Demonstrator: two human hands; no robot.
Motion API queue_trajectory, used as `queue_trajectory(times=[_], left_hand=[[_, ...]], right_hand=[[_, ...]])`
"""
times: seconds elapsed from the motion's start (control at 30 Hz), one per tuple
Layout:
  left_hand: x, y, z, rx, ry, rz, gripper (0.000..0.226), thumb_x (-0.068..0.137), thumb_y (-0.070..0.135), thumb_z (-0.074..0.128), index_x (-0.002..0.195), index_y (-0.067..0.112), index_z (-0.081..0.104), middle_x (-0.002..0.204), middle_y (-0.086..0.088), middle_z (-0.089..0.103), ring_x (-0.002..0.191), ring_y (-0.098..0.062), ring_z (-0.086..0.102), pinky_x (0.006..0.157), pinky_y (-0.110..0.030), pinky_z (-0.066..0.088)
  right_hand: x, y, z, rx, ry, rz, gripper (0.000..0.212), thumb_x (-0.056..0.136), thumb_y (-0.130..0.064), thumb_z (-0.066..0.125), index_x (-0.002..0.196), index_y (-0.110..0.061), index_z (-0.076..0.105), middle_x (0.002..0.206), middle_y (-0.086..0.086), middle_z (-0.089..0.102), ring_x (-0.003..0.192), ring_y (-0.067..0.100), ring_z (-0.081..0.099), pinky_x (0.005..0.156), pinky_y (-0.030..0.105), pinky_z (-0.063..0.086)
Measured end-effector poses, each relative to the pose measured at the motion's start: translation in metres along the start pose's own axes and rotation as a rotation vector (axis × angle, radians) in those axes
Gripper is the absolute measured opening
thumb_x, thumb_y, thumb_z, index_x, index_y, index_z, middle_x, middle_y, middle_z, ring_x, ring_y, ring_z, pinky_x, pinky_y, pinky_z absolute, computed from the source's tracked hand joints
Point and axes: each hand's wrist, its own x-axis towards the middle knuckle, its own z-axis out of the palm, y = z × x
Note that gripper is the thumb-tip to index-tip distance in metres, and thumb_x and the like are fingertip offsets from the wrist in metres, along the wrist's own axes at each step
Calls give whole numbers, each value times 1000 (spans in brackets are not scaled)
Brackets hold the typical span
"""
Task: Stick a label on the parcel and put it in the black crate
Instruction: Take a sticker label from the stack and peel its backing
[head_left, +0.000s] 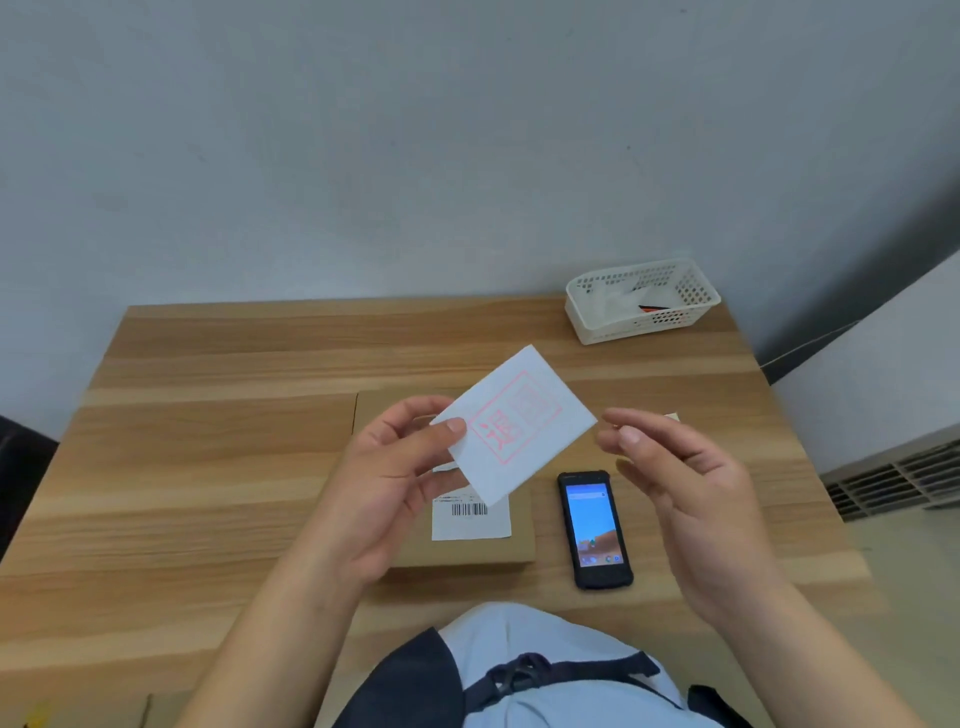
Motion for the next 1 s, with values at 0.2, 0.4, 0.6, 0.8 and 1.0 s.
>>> queue_trajectory(times=[0.2, 0.4, 0.6, 0.8, 1.0], left_hand=[[-7, 17, -26, 16, -105, 36, 21, 75, 5, 76, 93, 14, 71, 101, -16, 75, 85, -27, 73, 64, -36, 60], [-20, 30, -48, 43, -184, 82, 16, 76, 6, 75, 86, 18, 74, 93, -12, 76, 82, -24, 73, 62, -36, 60], [-26, 36, -66, 82, -214, 71, 18, 72, 11, 71, 90, 15, 70, 95, -13, 77, 85, -24, 73, 61, -34, 59], [-21, 32, -72, 141, -268, 15, 24, 72, 13, 71, 96, 12, 68, 98, -12, 76, 86, -23, 73, 62, -33, 60], [-17, 28, -76, 173, -287, -54, 24, 70, 14, 73, 94, 15, 69, 97, -11, 76, 85, -23, 74, 61, -33, 59]], right_hand=[[-12, -10, 34, 67, -107, -23, 47, 55, -51, 84, 90, -20, 81, 99, 5, 80, 98, 16, 72, 99, 42, 46], [-33, -8, 62, 106, -57, -13, 30, 56, -40, 83, 78, -20, 80, 90, 4, 79, 94, 20, 68, 95, 38, 47], [-54, -5, 84, 166, 18, 5, 9, 66, -20, 74, 74, -16, 74, 85, 5, 76, 87, 17, 66, 98, 41, 45], [-68, 0, 91, 222, 49, -6, 8, 72, -9, 74, 74, -15, 71, 83, 2, 74, 87, 17, 65, 92, 37, 44], [-76, 10, 96, 282, 119, 25, 5, 75, -11, 65, 76, -14, 69, 87, 5, 74, 88, 19, 67, 91, 37, 45]])
